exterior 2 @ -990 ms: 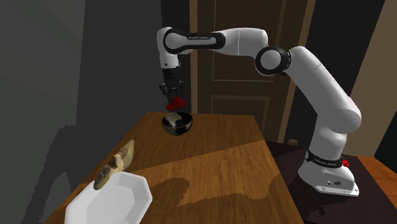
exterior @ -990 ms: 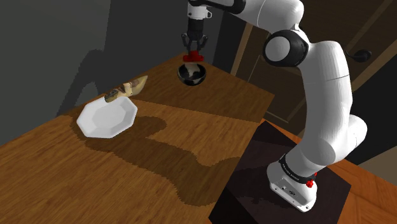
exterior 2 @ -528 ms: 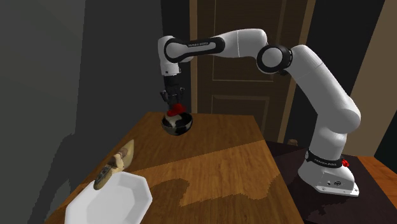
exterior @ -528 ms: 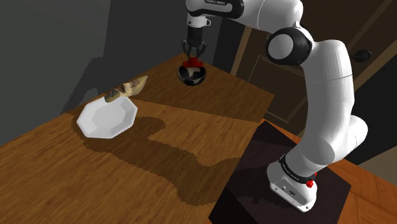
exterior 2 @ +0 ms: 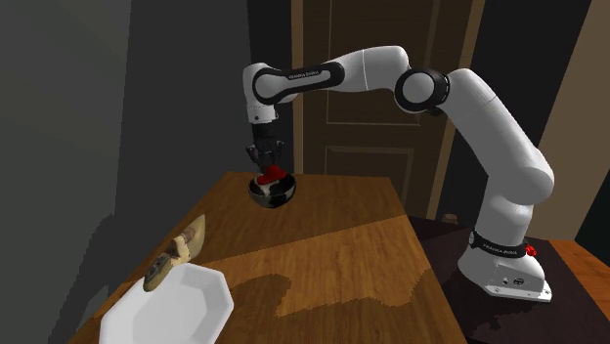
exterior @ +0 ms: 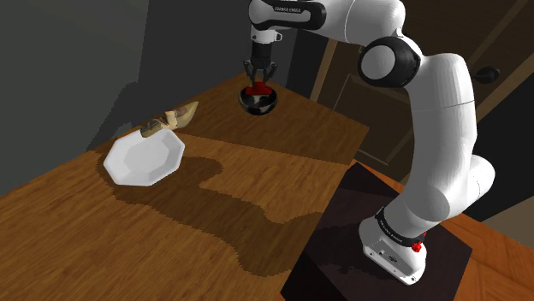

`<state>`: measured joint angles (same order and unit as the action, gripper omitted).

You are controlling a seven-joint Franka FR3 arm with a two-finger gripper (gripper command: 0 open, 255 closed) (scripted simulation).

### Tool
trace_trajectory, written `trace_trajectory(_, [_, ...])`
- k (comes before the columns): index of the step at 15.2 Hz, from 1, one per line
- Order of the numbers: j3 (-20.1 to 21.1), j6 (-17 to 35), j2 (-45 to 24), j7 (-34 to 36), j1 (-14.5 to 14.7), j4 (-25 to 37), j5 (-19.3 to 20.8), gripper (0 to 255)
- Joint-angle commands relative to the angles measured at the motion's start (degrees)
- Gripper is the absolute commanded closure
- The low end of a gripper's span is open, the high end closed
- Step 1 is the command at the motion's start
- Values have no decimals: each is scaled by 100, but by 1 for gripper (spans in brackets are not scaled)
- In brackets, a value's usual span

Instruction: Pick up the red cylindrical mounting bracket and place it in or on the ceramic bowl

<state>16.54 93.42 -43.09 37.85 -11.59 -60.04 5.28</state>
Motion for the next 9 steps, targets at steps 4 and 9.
trace_trajectory(4, [0, 4, 1, -1, -1, -3, 0, 0])
trace_trajectory(9, [0, 4, 1, 0, -1, -3, 0, 0])
